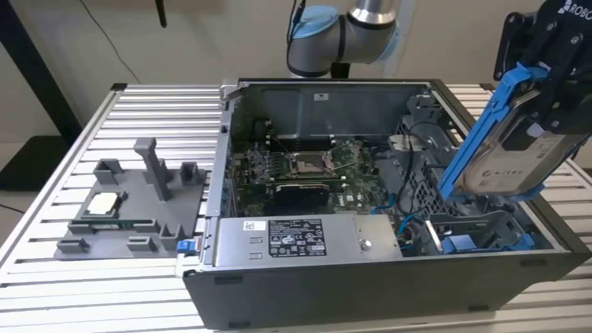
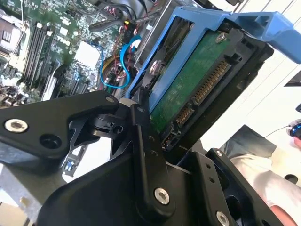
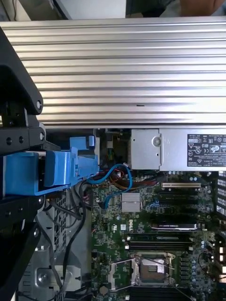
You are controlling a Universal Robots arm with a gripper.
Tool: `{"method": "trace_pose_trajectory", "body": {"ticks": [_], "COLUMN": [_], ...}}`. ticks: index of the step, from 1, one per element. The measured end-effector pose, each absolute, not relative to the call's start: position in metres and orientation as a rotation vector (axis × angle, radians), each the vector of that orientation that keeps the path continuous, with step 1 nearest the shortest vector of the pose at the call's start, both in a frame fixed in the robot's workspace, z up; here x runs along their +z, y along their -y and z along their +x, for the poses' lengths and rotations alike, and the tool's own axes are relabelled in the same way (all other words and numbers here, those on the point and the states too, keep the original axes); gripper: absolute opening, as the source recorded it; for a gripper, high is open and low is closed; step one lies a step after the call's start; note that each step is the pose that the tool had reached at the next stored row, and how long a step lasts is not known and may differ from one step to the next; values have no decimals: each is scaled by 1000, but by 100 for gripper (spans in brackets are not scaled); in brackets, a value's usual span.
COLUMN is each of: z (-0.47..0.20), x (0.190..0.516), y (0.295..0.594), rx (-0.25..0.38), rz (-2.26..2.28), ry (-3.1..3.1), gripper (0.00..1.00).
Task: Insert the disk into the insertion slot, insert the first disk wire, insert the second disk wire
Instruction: 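Insert the disk into the insertion slot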
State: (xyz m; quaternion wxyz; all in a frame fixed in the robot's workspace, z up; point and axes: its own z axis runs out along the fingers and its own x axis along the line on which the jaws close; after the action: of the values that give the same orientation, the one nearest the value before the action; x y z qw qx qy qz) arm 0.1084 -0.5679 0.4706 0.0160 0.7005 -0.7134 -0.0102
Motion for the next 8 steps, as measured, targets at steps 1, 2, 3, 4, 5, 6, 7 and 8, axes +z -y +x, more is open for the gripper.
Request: {"method": "trace_pose_trajectory", "body": {"ticks": [1, 2, 3, 4, 5, 6, 7, 8], "z": [108, 108, 108, 108, 108, 108, 109, 109], "x": [470, 470, 469, 469, 468, 467, 467, 466], "y": [568, 568, 568, 568, 568, 568, 568, 568], "rx": [-32, -32, -31, -32, -32, -32, -32, -32], "rz": [2178, 2178, 2178, 2178, 2178, 2178, 2179, 2179], "ry": [2219, 2219, 2219, 2219, 2219, 2219, 2219, 2219], "gripper": [33, 33, 33, 33, 33, 33, 33, 33]}}
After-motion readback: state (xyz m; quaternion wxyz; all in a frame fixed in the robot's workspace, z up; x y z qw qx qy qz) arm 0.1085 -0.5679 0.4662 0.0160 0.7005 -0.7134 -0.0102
